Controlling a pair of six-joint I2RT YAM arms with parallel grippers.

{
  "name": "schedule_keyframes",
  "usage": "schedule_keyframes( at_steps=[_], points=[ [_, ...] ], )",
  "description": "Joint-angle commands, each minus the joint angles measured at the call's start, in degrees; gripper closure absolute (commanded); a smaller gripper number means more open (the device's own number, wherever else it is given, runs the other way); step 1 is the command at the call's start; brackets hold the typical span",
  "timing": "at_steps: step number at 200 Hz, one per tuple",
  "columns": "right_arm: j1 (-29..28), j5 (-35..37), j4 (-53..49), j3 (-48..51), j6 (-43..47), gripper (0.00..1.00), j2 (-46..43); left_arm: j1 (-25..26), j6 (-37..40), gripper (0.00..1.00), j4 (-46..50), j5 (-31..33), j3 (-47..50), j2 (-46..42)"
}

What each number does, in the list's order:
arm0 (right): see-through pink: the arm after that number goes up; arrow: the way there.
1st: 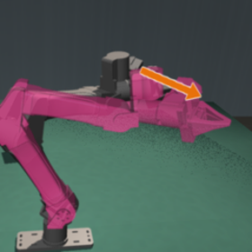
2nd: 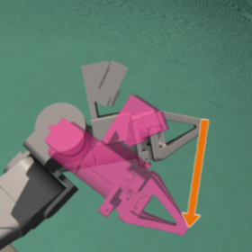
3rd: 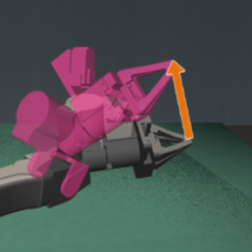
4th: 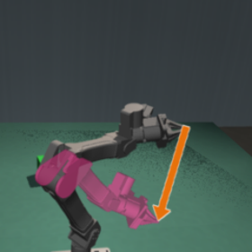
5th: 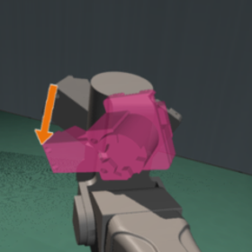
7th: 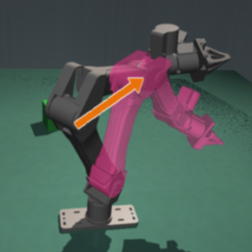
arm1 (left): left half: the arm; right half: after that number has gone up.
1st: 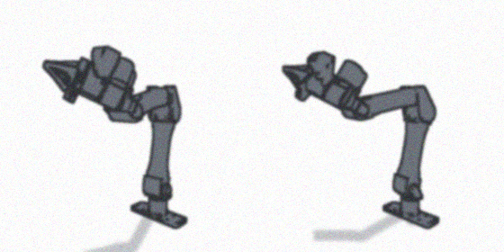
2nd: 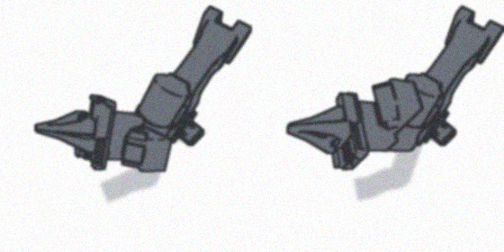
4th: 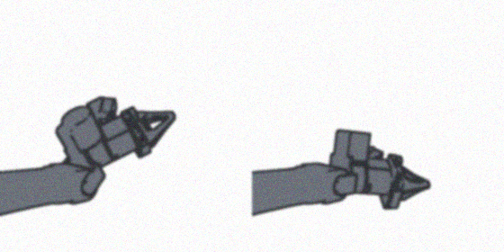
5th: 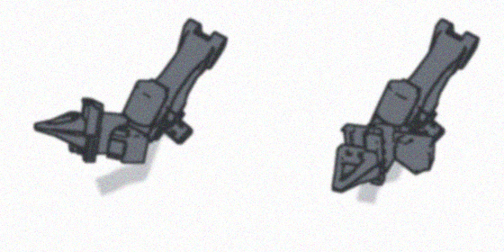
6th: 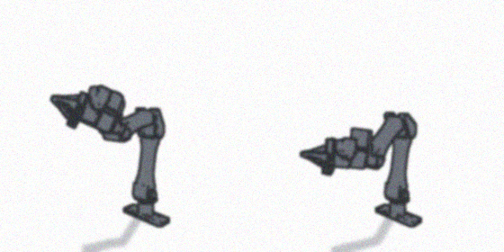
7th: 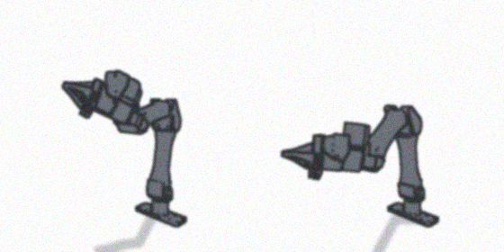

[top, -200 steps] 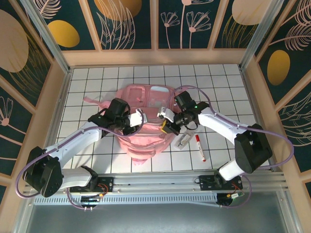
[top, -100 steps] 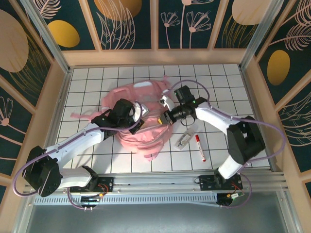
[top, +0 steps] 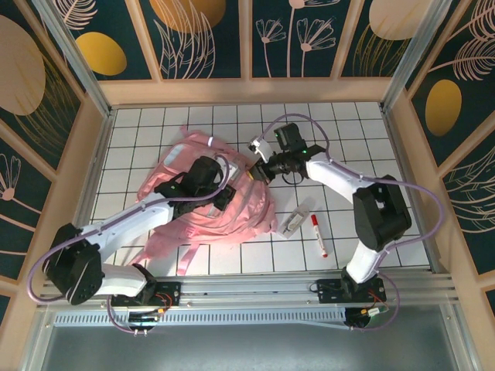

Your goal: Pack books, pencil case, and school supplies into a backpack

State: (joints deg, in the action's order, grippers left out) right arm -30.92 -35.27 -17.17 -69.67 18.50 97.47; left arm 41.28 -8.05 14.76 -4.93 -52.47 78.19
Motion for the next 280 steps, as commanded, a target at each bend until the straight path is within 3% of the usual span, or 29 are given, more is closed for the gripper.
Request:
schedule_keyframes(
  at_steps=[1,31,83,89,102,117,136,152,171,181,280],
  points=[
    [-1.4,-1.7,-6.9,1.4,8.9,1.0,-7.1,0.3,-2.1,1.0,-11.1,0.2,-4.5,2.6],
    [-2.5,0.1,-10.8,4.5,10.5,1.0,-9.1,-0.3,-4.8,1.0,-13.9,-2.9,-6.3,4.5],
    [-8.2,-6.0,5.8,14.3,-2.5,1.0,-9.4,-0.5,-13.0,1.0,-21.4,-12.2,-5.5,5.9],
    [-8.0,-6.1,7.4,15.0,-2.8,1.0,-9.5,-0.7,-13.3,0.93,-21.9,-12.8,-5.2,5.2],
    [-7.0,-4.2,7.5,15.3,-1.9,1.0,-9.2,-1.5,-12.9,0.67,-20.2,-11.1,-4.8,2.4],
    [-5.8,-3.7,6.5,15.1,1.7,1.0,-9.1,-5.3,-12.1,0.51,-15.8,-10.5,-4.4,-1.7],
    [-5.5,-3.7,4.8,15.0,8.7,1.0,-9.1,-12.9,-16.5,0.3,-8.6,-8.2,-4.6,-5.6],
    [-5.8,-1.5,4.4,14.8,11.7,1.0,-8.8,-15.3,-13.8,0.29,-4.8,-11.0,-6.5,-5.4],
    [-7.4,2.5,4.5,14.8,15.1,1.0,-9.0,-15.3,-11.2,0.27,-3.2,-24.5,-9.6,-1.0],
    [-8.3,4.2,4.5,14.9,16.5,1.0,-9.4,-15.1,-12.0,0.28,-2.5,-27.6,-11.2,1.8],
    [-8.9,9.3,12.6,22.2,20.2,1.0,-15.9,-5.1,-8.6,0.27,15.0,-14.7,-26.9,21.9]
  ],
)
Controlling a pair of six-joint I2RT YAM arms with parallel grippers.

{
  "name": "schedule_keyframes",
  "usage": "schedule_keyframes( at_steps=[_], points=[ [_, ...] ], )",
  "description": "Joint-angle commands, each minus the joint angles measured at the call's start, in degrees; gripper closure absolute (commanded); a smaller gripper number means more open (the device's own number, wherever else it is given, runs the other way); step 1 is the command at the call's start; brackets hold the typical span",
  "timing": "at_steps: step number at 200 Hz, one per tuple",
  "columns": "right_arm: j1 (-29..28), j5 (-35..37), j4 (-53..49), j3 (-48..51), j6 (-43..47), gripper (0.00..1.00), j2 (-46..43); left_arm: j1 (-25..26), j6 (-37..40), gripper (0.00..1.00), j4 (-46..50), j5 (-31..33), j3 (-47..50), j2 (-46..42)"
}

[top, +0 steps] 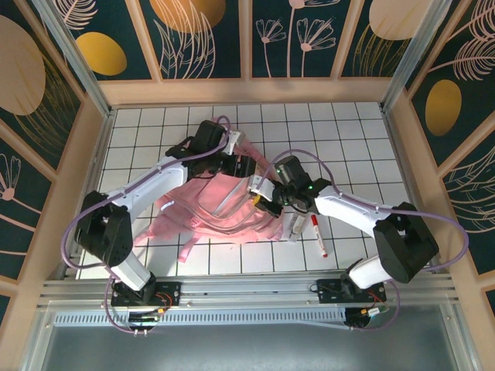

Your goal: Pack books, pencil case, and school supplies into a backpack

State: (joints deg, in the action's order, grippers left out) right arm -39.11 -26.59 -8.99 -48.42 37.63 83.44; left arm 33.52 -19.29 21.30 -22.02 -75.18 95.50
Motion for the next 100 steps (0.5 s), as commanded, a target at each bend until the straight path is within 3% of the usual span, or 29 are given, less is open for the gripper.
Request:
schedule_keyframes(
  at_steps=[1,68,100],
  points=[
    [-0.8,0.6,4.5,1.0,1.1,1.0,-1.8,2.7,2.6,0.27,8.6,2.5,-4.3,4.7],
    [-0.8,1.7,4.5,0.2,1.2,1.0,-1.1,8.2,1.6,0.29,17.6,11.9,-10.2,11.6],
    [-1.0,2.1,4.6,0.5,0.9,1.0,-1.4,9.5,0.1,0.41,19.6,18.4,-11.5,14.3]
  ],
)
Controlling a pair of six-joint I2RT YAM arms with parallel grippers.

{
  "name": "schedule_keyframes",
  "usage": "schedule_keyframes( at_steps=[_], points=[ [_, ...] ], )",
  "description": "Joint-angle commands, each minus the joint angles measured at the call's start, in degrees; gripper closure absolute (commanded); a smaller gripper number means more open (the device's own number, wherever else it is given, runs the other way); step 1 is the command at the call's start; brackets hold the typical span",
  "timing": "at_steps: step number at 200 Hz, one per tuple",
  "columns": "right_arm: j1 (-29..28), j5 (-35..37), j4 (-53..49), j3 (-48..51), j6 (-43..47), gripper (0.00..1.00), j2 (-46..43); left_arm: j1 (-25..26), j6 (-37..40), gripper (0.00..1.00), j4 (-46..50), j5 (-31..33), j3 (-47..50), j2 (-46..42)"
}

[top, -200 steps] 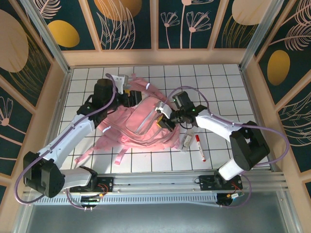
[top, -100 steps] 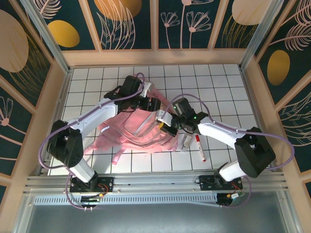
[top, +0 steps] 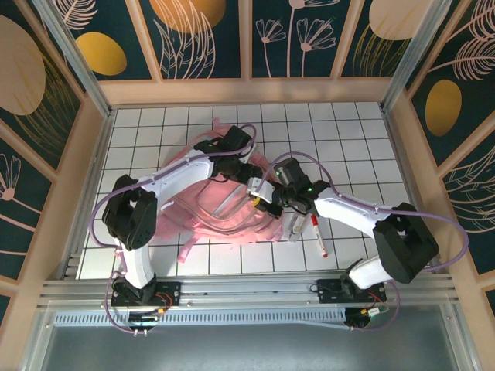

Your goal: Pack books, pencil case, and school supplies into a backpack

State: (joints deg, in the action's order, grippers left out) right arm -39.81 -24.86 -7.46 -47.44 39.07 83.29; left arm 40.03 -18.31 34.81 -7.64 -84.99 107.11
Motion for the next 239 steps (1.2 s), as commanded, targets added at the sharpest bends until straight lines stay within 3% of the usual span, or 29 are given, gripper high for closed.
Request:
schedule_keyframes(
  at_steps=[1,19,40,53,74,88,108,183,218,239],
  points=[
    [-0.4,0.4,3.2,-0.4,-0.5,1.0,-1.3,3.1,-0.9,0.41,6.1,4.1,-1.7,2.7],
    [-0.4,1.2,3.2,-0.4,-0.6,1.0,-1.6,4.1,-1.8,0.41,5.3,4.3,-2.2,3.6],
    [-0.4,1.5,2.9,-0.1,-0.4,1.0,-1.8,4.6,-2.7,0.39,2.8,-1.0,-2.3,2.7],
    [-0.3,1.6,3.5,0.3,-0.2,1.0,-2.5,4.5,-3.4,0.57,3.6,2.1,-3.5,2.2],
    [-0.4,1.9,3.9,1.2,0.0,1.0,-3.8,3.1,-5.8,0.75,4.2,8.3,-3.0,1.9],
    [-0.4,2.9,4.3,1.8,0.1,1.0,-4.3,0.9,-7.7,1.0,2.9,6.9,-1.1,2.0],
    [-0.3,4.4,3.7,1.7,-0.4,1.0,-4.3,-1.5,-10.7,1.0,-0.4,5.1,2.5,0.2],
    [-3.1,8.3,4.1,2.4,1.6,1.0,-4.5,-10.5,-27.4,1.0,-11.0,11.1,13.1,-14.6],
    [-7.4,6.9,1.5,-1.1,-2.9,1.0,-0.9,-11.4,-36.8,1.0,-20.1,4.5,17.1,-16.6],
    [-12.1,10.6,0.4,-3.2,-6.6,1.0,2.7,-11.4,-41.9,1.0,-24.7,2.6,19.1,-17.4]
  ],
)
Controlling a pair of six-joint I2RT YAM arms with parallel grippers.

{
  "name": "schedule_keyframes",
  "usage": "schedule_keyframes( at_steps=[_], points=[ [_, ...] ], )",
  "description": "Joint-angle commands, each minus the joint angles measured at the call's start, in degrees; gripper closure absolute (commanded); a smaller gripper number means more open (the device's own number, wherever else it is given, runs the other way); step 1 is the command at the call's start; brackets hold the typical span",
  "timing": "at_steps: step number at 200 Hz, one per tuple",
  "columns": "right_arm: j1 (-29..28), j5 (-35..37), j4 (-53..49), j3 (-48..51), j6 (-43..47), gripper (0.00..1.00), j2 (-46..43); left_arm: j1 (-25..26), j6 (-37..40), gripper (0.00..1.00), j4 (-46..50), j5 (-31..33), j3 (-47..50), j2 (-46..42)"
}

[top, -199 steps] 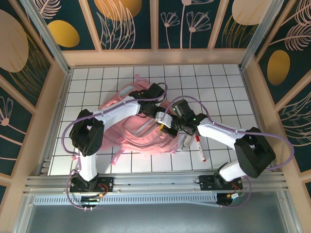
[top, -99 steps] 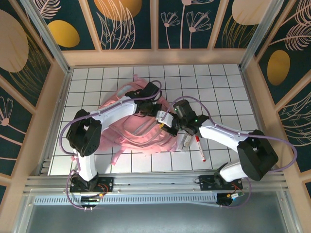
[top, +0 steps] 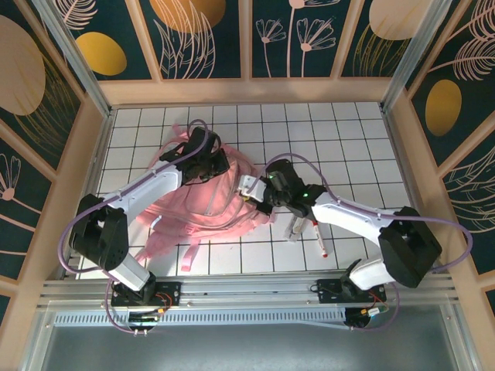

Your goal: Pack books, pencil case, and school supplies into a backpack

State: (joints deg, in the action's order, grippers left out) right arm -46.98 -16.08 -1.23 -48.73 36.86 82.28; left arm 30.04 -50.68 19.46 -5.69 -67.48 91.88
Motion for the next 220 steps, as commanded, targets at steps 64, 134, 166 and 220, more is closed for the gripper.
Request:
schedule_keyframes(
  at_steps=[64,134,166,220],
  points=[
    [-15.7,2.8,3.6,-3.5,-18.9,1.0,8.0,-1.4,-15.1,1.0,-12.6,0.5,0.3,-1.4],
    [-23.3,14.5,27.3,-5.3,-36.0,1.0,17.9,-1.4,-20.4,1.0,-15.4,-0.2,2.3,-3.9],
    [-23.5,20.6,34.2,-6.4,-40.1,0.99,22.0,-1.4,-18.6,1.0,-14.5,0.6,1.7,-4.9],
    [-23.8,10.8,22.5,6.4,-36.1,0.48,4.0,-2.8,-7.3,1.0,-11.2,-3.7,-0.8,-4.6]
  ],
)
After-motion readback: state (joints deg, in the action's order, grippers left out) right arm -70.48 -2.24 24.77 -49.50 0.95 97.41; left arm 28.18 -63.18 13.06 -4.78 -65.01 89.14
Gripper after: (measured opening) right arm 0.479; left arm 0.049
